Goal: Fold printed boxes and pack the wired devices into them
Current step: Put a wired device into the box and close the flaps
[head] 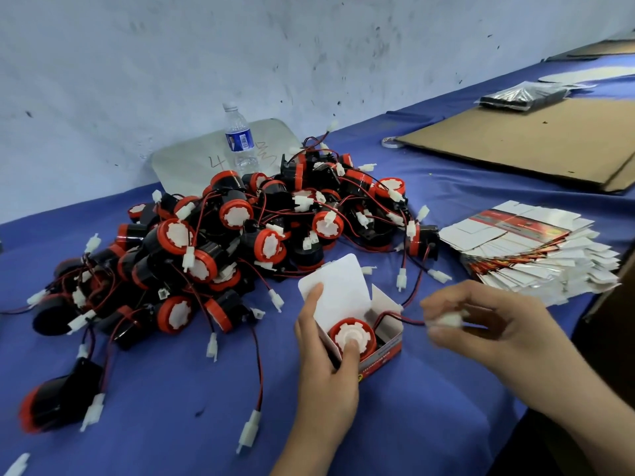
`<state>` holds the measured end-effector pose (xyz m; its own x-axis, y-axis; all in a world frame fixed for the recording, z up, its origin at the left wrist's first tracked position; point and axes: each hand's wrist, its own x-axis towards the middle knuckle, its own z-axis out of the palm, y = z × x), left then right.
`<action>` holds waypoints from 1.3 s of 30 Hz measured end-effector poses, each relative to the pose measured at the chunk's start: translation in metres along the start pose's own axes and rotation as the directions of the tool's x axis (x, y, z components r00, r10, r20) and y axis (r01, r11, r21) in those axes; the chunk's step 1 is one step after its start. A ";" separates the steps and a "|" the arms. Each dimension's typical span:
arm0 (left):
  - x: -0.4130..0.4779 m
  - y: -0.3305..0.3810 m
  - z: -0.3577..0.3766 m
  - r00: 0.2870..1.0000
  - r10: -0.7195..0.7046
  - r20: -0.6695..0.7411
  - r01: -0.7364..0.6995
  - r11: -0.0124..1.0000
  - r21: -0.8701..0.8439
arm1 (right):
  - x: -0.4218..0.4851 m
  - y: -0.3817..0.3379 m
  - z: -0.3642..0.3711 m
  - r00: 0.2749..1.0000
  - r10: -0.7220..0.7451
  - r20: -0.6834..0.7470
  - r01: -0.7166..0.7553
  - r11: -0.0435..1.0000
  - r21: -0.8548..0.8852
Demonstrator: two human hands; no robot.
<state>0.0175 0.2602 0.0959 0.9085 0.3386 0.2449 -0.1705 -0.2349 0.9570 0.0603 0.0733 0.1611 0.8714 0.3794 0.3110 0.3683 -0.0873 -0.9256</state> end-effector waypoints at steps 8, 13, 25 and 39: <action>-0.003 -0.001 0.004 0.997 0.055 -0.062 -0.056 0.998 -0.003 | 0.022 0.015 0.034 0.966 -0.211 -0.149 0.186 0.968 -0.167; -0.002 -0.002 0.005 0.991 0.108 -0.079 -0.104 0.993 0.058 | 0.028 0.033 0.042 0.893 -0.436 -0.113 0.310 0.778 -0.546; -0.003 -0.005 0.007 0.987 0.131 -0.097 -0.123 0.989 0.088 | 0.020 0.064 0.051 0.754 -0.653 0.072 0.375 0.338 -0.863; -0.007 0.002 0.007 0.993 0.112 0.040 -0.117 0.981 0.157 | 0.019 0.053 0.056 0.980 -0.188 -0.064 0.119 0.815 -0.568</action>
<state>0.0136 0.2511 0.0954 0.8983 0.2734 0.3439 -0.2135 -0.4126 0.8855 0.0782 0.1269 0.1058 0.8054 0.3298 0.4925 0.5881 -0.5487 -0.5943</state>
